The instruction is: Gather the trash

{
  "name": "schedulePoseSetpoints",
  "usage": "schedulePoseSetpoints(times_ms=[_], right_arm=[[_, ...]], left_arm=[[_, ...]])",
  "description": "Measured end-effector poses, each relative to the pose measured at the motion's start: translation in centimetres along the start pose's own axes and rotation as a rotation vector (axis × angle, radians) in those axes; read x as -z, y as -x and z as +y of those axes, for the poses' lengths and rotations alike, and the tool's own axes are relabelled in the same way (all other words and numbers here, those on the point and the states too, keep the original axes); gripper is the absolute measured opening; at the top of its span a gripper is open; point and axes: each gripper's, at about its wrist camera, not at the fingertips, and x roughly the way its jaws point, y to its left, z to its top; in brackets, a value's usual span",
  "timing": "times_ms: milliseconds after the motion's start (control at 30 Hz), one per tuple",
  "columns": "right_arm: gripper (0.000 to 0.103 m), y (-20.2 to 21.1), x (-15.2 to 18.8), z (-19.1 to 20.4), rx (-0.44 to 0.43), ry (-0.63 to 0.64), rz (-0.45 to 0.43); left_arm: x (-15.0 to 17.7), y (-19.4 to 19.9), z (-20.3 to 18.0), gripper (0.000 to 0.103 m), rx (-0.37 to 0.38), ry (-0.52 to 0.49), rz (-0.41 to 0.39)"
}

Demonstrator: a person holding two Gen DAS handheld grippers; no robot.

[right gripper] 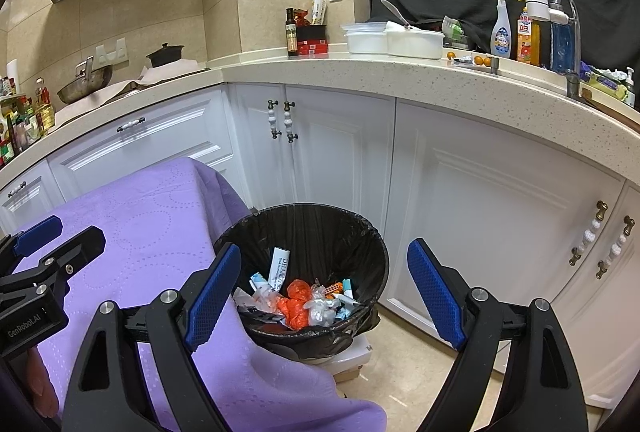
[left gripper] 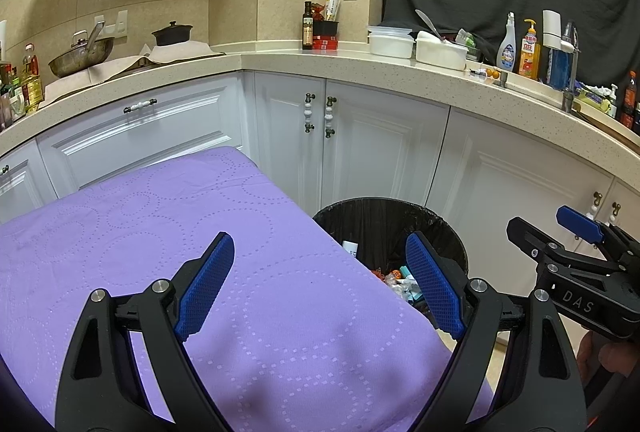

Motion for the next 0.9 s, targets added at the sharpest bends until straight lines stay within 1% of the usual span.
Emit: schedulePoseSetpoints(times_ms=[900], right_arm=[[0.083, 0.03, -0.02, 0.02, 0.0, -0.001, 0.001]], left_arm=[[0.27, -0.12, -0.58, 0.086, 0.006, 0.001, -0.001]])
